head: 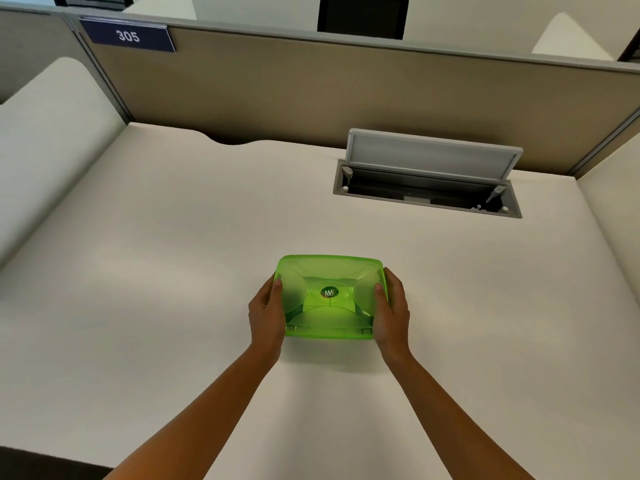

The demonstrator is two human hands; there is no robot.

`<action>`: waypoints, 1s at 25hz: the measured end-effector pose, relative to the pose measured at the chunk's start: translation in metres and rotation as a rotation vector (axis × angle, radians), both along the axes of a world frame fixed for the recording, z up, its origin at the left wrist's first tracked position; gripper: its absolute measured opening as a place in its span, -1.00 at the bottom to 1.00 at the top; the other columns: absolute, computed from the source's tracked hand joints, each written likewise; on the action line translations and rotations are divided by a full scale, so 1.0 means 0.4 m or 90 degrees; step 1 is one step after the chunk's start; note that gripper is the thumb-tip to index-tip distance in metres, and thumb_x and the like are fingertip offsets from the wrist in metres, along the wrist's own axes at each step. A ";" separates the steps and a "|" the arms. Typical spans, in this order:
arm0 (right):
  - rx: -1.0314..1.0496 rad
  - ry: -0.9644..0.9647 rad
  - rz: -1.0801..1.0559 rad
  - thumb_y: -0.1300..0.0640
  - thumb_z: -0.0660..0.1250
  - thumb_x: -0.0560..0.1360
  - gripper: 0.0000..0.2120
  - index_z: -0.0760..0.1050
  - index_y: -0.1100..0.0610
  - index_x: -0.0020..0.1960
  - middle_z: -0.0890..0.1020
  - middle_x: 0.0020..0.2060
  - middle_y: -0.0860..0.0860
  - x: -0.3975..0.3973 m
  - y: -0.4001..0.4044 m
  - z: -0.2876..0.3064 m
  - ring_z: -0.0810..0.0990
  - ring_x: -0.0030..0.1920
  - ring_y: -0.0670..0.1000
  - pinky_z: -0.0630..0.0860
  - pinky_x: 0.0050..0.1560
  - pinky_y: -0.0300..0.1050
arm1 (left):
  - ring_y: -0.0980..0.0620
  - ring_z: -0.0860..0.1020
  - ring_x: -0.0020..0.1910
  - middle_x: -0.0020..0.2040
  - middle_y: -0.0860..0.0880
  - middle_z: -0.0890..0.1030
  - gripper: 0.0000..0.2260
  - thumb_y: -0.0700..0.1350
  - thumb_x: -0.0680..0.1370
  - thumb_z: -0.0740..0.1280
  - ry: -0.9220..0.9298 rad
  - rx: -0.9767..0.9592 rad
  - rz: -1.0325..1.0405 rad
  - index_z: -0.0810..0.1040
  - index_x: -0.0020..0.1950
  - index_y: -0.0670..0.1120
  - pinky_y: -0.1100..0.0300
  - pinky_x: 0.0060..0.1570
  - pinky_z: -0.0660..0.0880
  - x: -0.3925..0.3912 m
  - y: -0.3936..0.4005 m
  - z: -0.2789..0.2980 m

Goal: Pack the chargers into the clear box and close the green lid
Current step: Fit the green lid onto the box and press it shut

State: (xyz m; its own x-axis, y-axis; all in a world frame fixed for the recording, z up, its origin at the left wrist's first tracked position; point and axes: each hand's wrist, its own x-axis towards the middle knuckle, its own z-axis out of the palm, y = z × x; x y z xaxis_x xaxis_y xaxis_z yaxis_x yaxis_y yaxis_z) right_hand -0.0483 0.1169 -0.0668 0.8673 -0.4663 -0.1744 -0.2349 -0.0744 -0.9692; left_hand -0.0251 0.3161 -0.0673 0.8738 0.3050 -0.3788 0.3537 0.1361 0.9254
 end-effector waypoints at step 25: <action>-0.091 -0.014 -0.060 0.17 0.01 0.68 -0.58 0.26 0.18 0.52 0.40 0.46 0.11 0.572 0.020 -0.024 0.37 0.46 0.11 0.30 0.44 -0.10 | 0.04 0.54 -0.06 -0.04 0.03 0.64 -0.72 0.00 0.63 0.15 0.006 0.063 -0.091 0.64 0.08 -0.01 0.16 -0.08 0.48 0.642 0.023 -0.006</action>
